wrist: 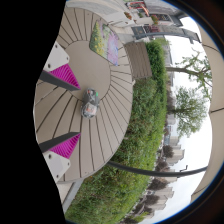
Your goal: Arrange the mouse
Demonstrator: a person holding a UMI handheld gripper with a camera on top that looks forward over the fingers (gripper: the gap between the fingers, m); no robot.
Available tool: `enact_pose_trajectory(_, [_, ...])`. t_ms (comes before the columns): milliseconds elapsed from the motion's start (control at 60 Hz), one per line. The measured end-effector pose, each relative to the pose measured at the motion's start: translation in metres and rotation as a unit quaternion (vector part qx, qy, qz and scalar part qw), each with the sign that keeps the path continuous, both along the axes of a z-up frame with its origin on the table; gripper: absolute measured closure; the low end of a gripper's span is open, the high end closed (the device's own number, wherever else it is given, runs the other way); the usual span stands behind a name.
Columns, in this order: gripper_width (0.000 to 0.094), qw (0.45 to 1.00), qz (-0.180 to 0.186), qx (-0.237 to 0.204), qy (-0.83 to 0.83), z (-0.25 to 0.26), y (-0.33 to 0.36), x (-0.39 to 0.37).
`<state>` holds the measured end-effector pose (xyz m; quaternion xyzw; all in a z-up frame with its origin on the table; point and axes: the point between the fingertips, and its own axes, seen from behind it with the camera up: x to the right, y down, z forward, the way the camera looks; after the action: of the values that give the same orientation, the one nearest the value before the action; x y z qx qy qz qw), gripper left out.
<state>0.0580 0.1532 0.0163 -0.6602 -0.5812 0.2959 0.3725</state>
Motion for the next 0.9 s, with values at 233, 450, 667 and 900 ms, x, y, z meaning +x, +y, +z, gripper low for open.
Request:
enact_pose_trajectory(233, [0.0084, 1.000, -0.006, 0.010, -0.008, -0.026, 0.010, -0.046])
enact_pose_trajectory(450, [0.0086, 1.000, -0.025, -0.002, -0.016, -0.034, 0.025, -0.081])
enact_pose_trajectory(667, [0.0088, 0.999, -0.041, 0.002, -0.022, -0.036, 0.040, -0.107])
enact_pose_trajectory(900, [0.0201, 0.999, -0.023, 0.011, -0.026, -0.034, 0.033, -0.121])
